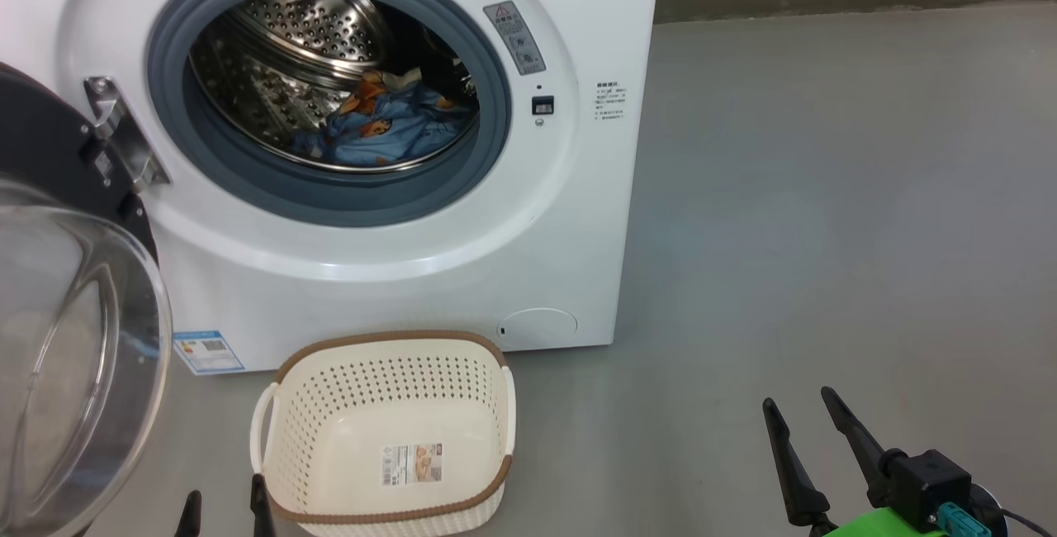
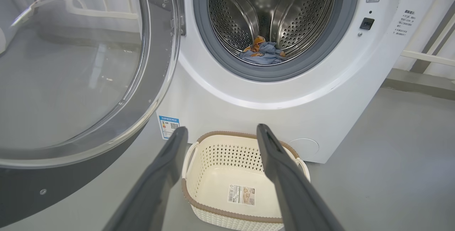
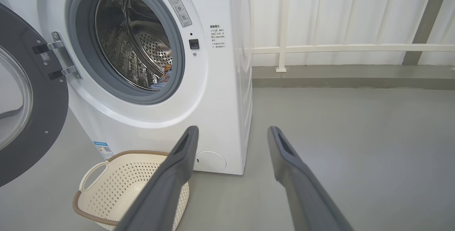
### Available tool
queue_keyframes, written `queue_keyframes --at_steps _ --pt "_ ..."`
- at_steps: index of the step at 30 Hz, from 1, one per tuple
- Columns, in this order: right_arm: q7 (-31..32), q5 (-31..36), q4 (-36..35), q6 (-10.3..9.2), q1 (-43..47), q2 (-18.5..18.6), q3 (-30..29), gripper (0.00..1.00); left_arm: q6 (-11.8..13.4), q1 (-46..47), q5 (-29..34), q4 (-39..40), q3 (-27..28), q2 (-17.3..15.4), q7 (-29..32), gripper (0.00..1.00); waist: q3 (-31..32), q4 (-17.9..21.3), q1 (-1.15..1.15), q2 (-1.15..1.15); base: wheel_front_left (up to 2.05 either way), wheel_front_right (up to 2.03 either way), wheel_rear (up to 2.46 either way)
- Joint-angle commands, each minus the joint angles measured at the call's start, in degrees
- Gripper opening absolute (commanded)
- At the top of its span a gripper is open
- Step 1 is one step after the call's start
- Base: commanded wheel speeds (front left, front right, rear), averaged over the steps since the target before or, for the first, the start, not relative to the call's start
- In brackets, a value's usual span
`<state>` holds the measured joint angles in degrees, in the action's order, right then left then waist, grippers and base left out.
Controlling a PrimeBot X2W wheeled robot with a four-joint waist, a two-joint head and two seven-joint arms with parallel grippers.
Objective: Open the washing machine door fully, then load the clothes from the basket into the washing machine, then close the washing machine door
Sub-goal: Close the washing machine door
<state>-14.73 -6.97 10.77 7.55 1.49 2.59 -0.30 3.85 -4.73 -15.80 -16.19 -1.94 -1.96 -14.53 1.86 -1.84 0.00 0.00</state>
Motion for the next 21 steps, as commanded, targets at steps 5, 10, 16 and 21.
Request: queue_keyframes --at_steps 5,10,16,21 --pt "-0.3 0.0 -1.4 -0.06 -0.4 0.3 1.8 1.0 0.3 1.4 0.7 1.5 2.1 -0.9 -0.5 1.0 0.1 0.1 0.0 0.0 -0.66 0.66 0.0" --pt "-0.3 0.1 -1.4 -0.06 -0.4 0.3 1.8 1.0 0.6 1.3 1.1 1.9 1.9 -0.9 -0.5 1.0 0.0 0.1 0.0 0.0 -0.07 0.07 0.0" --pt "-0.3 0.3 -1.5 -0.06 -0.4 0.3 1.5 1.0 1.9 1.2 2.2 3.2 1.7 -0.9 -0.5 1.0 -0.3 -0.2 0.0 0.0 0.0 0.0 0.0" --pt "-0.3 0.5 -1.4 -0.06 -0.6 0.3 1.3 1.0 2.8 1.0 3.4 3.9 1.5 -0.9 -0.5 1.0 -0.3 -1.3 0.0 0.0 0.0 0.0 0.0"
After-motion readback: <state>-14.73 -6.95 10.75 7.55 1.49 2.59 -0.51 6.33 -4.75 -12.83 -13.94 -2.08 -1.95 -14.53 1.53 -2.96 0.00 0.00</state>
